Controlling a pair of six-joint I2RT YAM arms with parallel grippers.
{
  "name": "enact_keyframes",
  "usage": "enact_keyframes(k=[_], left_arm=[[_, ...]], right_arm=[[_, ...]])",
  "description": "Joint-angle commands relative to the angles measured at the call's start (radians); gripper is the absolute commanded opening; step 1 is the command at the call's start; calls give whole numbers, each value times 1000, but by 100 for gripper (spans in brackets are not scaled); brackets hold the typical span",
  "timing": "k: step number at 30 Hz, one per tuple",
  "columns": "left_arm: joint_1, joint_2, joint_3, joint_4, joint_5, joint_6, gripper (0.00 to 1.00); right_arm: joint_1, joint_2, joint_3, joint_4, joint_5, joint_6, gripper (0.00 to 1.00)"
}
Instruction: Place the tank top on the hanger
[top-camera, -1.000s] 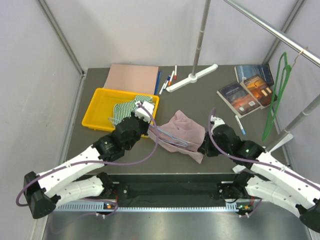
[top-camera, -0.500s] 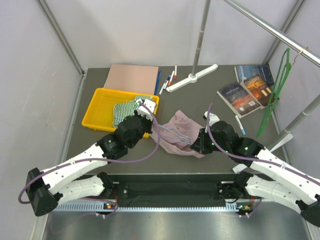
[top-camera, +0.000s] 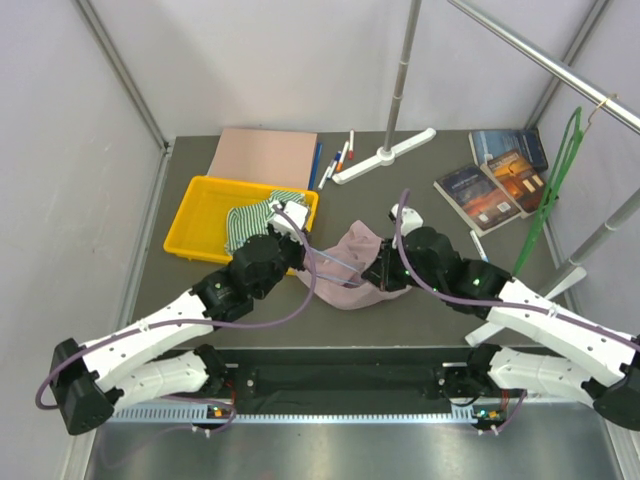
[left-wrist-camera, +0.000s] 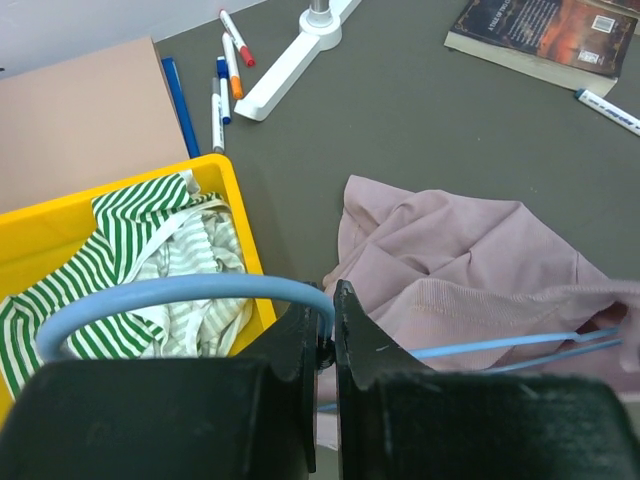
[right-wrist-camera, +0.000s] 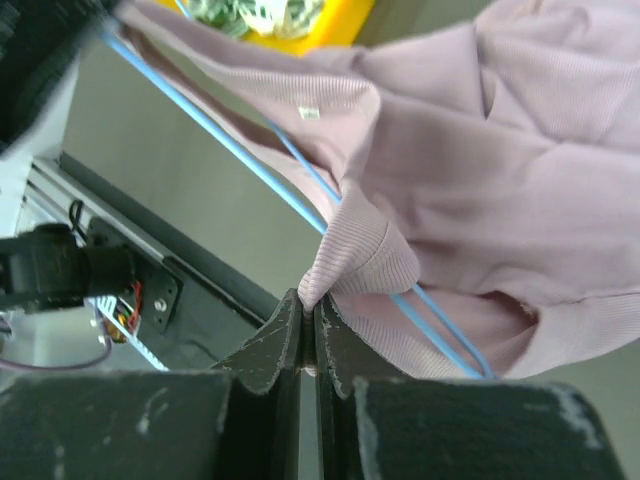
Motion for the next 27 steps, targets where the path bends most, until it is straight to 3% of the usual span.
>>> enact_keyframes(k=[1, 7, 12, 15, 16, 19, 22, 27], left_arm=[[-4, -59, -18, 62, -3, -14, 0], [-5, -49, -13, 106, 3, -19, 0], [-4, -20, 22, 113, -6, -19, 0], [-4, -41, 36, 128, -17, -36, 0], [-4, -47, 38, 131, -14, -34, 0], [4, -63, 59, 100, -1, -30, 0], [18, -69, 82, 57, 25, -33, 0], [27, -89, 91, 40, 155, -45, 0]], right_arm=[[18, 8, 99, 7, 67, -41, 0], [48, 75, 135, 64, 21, -40, 0], [157, 141, 182, 73, 47, -41, 5], [183, 153, 211, 38, 82, -58, 30], [191, 137, 221, 32, 90, -61, 52], [194, 69, 228, 13, 99, -81, 74], [194, 0, 245, -33, 127, -98, 87], [193, -64, 248, -94, 185, -144, 89]])
